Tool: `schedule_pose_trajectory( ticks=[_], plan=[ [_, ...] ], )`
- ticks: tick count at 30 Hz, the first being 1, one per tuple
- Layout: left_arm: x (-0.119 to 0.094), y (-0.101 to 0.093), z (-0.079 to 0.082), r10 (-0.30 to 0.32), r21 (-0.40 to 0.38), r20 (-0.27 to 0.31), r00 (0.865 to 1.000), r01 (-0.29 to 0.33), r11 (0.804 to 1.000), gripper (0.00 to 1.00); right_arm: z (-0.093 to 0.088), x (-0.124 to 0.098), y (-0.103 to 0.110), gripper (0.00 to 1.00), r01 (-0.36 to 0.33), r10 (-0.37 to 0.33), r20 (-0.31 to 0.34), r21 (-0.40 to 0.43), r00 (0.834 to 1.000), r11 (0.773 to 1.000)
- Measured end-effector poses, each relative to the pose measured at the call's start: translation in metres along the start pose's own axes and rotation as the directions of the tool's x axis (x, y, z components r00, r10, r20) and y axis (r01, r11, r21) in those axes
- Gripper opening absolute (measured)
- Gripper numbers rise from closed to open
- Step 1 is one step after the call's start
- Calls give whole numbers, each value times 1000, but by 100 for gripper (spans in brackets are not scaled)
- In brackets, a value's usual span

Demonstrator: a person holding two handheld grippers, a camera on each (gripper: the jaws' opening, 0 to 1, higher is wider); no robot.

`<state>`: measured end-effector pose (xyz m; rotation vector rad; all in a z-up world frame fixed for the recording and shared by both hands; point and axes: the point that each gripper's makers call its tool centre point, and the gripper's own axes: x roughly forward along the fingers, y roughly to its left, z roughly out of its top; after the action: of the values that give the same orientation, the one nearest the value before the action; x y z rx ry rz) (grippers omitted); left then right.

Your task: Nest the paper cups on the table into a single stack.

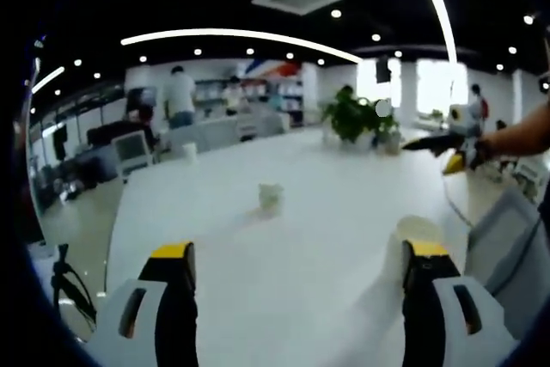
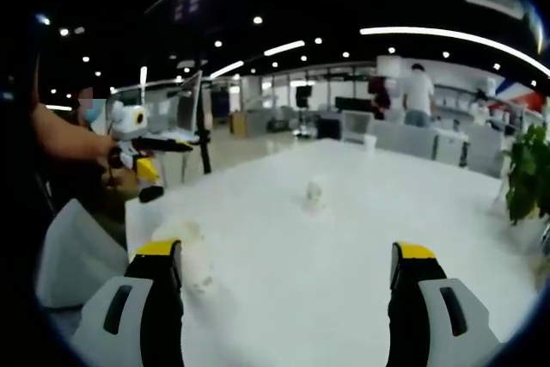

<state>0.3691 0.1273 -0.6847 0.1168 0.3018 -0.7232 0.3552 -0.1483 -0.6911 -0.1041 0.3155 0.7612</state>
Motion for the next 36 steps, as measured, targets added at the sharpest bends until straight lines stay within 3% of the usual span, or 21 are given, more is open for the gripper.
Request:
schedule_pose_trajectory(
  ticks=[13, 17, 36],
  plan=[
    [0, -1, -2, -4, 9, -6, 1000, 4, 1000, 98, -3, 3, -5, 100, 12, -12, 2, -2, 1000, 1000],
    [1, 1, -13, 3, 28, -52, 999, -1, 1000, 98, -6, 11, -5, 100, 15, -15, 11, -9, 1000, 1000],
    [8, 1, -22, 9, 35, -64, 998, -6, 999, 98, -3, 59, -27, 99, -10, 10, 40, 13, 999, 1000]
  ],
)
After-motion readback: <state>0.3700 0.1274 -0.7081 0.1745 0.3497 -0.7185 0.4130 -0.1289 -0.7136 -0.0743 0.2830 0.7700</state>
